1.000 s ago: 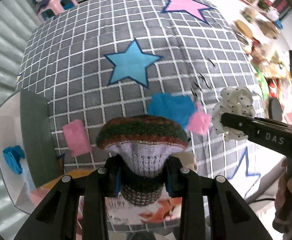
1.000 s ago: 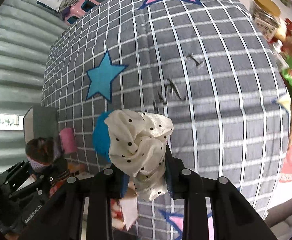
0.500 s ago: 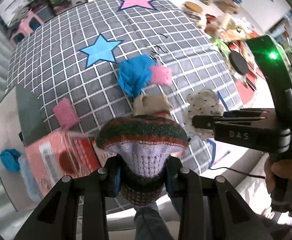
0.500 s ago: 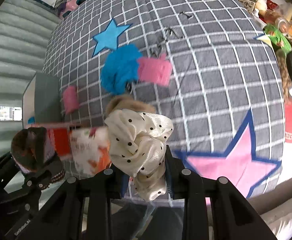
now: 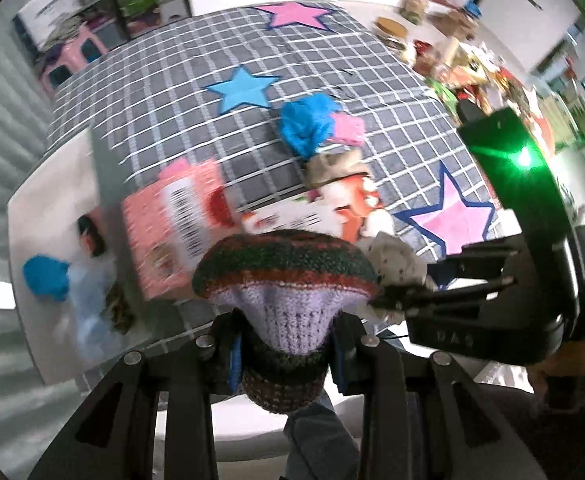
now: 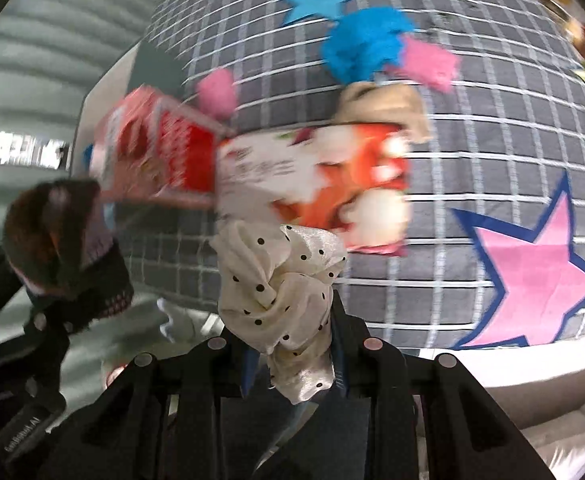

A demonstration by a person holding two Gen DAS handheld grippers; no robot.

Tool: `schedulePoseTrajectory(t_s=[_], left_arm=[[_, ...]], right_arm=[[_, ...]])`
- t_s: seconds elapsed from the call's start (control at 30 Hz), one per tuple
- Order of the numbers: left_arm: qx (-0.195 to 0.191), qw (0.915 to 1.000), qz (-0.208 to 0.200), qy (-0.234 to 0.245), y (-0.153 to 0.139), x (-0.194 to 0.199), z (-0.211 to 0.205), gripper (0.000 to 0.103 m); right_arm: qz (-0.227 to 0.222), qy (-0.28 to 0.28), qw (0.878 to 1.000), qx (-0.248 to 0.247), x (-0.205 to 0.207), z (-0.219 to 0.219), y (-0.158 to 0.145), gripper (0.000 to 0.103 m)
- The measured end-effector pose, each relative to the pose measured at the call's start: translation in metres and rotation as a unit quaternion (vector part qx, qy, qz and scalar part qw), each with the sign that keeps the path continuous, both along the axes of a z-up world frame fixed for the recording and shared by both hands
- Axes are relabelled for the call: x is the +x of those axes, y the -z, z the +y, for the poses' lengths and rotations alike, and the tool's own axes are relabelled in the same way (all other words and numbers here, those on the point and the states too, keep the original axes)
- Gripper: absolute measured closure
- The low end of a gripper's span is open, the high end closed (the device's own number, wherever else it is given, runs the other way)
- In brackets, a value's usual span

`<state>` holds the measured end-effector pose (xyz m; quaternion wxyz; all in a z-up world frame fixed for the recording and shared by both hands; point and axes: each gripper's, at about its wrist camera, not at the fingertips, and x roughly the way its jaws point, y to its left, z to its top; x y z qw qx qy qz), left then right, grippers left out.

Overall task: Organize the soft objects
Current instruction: 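Lift the beanie and scrunchie and carry them toward the white box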

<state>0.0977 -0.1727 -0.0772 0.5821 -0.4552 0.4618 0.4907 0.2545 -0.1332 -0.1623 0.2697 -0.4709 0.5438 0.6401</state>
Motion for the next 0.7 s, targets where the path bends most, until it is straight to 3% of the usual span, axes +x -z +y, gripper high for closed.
schedulePoseTrajectory(t_s=[0.3, 0.7], left_arm=[[0.011, 0.9948, 0.011, -0.101, -0.009, -0.064, -0.034, 0.067], [0.012, 0.9736, 0.042, -0.224, -0.011, -0.142, -0.074, 0.067]], right_arm=[[0.013, -0.096, 0.995, 0.019, -0.074, -0.025, -0.012, 0.072], [0.03, -0.174, 0.983, 0.049, -0.147, -0.042, -0.033, 0.072]])
